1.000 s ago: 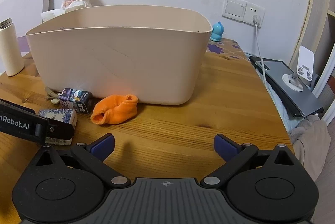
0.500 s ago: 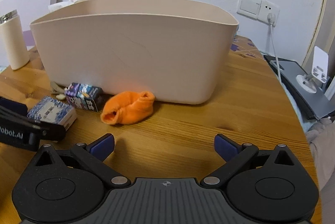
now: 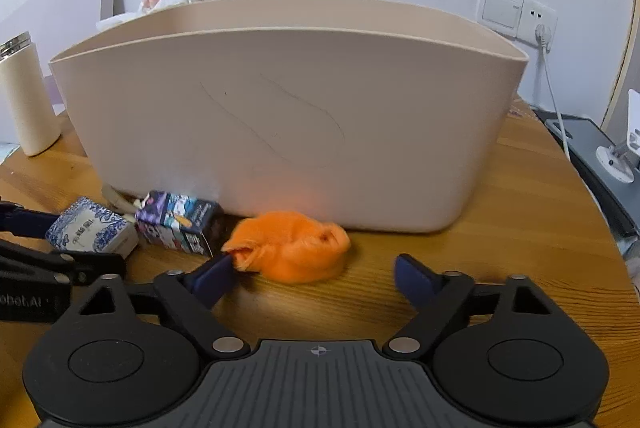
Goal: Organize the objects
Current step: 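Grasp the blue-and-white tissue pack with the left tool while the right tool grasps the orange sock, then lift both items into the beige bin and open both tools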
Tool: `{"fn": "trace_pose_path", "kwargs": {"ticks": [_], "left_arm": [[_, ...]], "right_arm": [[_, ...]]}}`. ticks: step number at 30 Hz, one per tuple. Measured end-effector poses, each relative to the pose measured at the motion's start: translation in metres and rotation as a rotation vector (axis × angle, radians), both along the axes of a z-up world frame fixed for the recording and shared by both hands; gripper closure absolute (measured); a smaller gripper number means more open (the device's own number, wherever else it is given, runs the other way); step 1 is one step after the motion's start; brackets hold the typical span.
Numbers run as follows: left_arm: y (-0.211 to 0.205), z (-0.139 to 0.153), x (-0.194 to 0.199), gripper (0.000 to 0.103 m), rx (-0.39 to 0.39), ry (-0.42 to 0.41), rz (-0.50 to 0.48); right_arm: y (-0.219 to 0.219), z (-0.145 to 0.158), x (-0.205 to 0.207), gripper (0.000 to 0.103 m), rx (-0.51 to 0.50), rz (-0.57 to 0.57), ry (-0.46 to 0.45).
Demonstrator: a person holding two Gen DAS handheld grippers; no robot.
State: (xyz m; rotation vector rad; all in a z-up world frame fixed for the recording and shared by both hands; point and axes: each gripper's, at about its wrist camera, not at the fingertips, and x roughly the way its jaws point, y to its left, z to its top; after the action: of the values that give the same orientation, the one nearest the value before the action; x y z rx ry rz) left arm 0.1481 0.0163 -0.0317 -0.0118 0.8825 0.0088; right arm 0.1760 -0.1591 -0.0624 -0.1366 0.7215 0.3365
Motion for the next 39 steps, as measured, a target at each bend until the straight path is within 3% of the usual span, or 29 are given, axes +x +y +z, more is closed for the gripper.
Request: {"fn": "trace_pose_path", "kwargs": {"ticks": [3, 4, 9, 15, 28, 34, 39], "left_arm": [[0.004, 0.0, 0.0, 0.038, -0.025, -0.005, -0.01], [0.005, -0.001, -0.001, 0.038, -0.029, -0.007, -0.012], [0.012, -0.001, -0.001, 0.038, -0.065, -0.007, -0.002], [0.019, 0.015, -0.013, 0.038, -0.075, -0.053, 0.01], [0.033, 0.08, -0.05, 0.038, -0.053, -0.235, 0.021], [0.037, 0.111, -0.042, 0.038, -0.032, -0.309, 0.033], [0.034, 0.122, -0.011, 0.038, -0.034, -0.332, 0.03]], "right_arm": [[0.004, 0.003, -0.002, 0.046, 0.004, 0.012, -0.014], [0.005, 0.004, -0.003, 0.058, 0.004, 0.015, -0.017], [0.005, 0.005, -0.007, 0.087, 0.009, 0.025, -0.023], [-0.003, 0.014, -0.018, 0.088, 0.017, 0.013, -0.035], [-0.014, 0.08, -0.053, 0.088, 0.085, -0.015, -0.212], [-0.014, 0.11, -0.051, 0.088, 0.112, -0.024, -0.299], [-0.008, 0.124, -0.034, 0.088, 0.118, -0.032, -0.331]]}}
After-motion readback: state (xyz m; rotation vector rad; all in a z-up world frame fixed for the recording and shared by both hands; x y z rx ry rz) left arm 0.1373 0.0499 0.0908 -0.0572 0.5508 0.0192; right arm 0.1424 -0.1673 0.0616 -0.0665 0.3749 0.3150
